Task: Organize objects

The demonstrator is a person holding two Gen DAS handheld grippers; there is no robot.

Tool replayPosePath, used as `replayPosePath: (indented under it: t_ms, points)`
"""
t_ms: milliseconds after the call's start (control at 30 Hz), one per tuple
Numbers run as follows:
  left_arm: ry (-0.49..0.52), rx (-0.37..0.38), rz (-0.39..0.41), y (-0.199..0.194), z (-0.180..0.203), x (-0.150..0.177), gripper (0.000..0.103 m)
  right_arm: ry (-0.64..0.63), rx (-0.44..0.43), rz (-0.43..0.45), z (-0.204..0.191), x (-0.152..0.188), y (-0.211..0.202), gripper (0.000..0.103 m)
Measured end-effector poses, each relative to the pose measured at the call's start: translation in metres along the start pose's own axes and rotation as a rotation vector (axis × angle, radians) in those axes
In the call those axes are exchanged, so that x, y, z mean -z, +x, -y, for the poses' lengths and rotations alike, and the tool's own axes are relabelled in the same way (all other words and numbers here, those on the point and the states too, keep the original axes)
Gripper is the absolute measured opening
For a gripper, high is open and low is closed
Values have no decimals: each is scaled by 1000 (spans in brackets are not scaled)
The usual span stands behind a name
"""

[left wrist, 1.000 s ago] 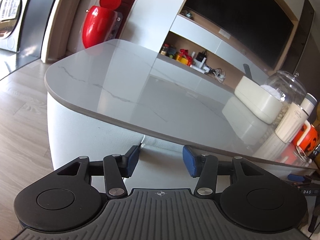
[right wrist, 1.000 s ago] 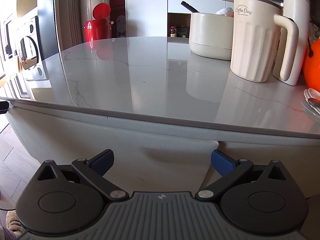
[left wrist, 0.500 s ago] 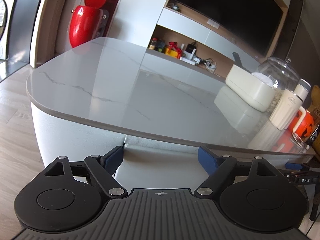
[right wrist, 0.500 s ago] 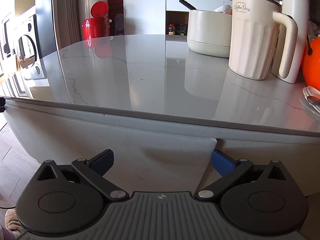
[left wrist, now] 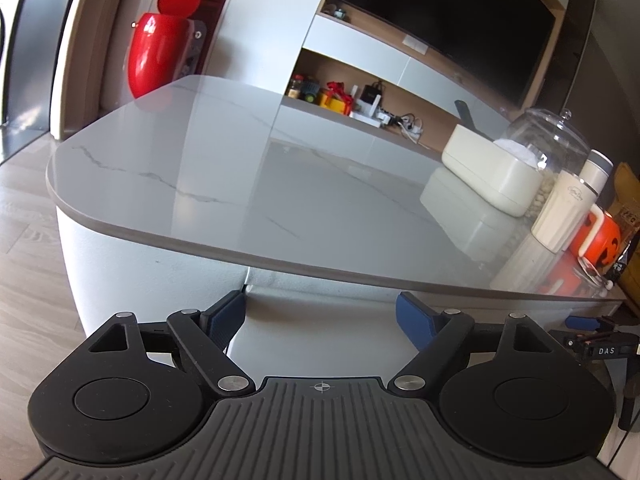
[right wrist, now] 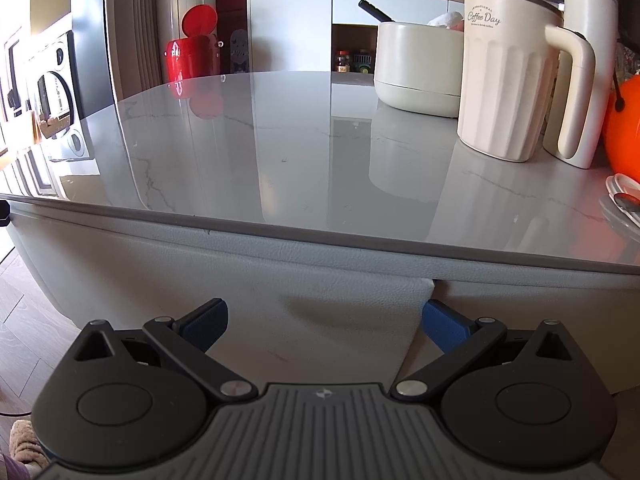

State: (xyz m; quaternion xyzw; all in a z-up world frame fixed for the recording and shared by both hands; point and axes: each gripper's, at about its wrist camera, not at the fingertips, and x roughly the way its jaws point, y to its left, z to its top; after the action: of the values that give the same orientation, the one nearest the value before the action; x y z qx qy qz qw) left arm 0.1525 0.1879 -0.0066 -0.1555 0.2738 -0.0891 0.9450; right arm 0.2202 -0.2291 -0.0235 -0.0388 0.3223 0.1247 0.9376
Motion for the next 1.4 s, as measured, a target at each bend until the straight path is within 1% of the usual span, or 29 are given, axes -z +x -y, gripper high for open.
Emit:
replayPosePath:
  t_ms: [133,233,300,367,467,567,667,833,967,1067,1333,1367,1400]
  points:
    - [0,-3,1,0,-1,0,86,6,-8,-1,3,-1,0,103]
    - [6,-10,2,0,-1,0,86,10,16,7,5,-1,-1,103]
    - [6,-10,2,1,0,-1,86,38,-2,10,9,-1,-1,103]
    - [10,-10,1,1,0,-1,86,42,-17,37,8,-2,-3,103]
    - [14,-11,1,1,2,-1,86,16,6,55,4,-3,-3,103]
    - [5,-5,2,1,1,-1,86,-7,21,50,0,-2,-3,103]
    - [2,3,3,1,1,-1,86,-15,5,33,2,-4,-4,103]
    - [5,7,2,0,1,0,88,-101,17,-5,-5,-9,1,103]
    - [9,9,2,1,1,0,89,-86,-17,-14,0,-12,-2,103]
    - [8,11,2,1,0,0,89,-106,-15,-18,-2,-11,-2,103]
    - [3,21,0,0,1,0,89,-98,-26,-26,0,-12,-4,103]
    - [-1,100,-17,1,2,0,81,-99,-25,-27,0,-12,-4,103]
    - [13,188,-51,6,10,1,44,-101,-23,-27,-1,-11,-4,103]
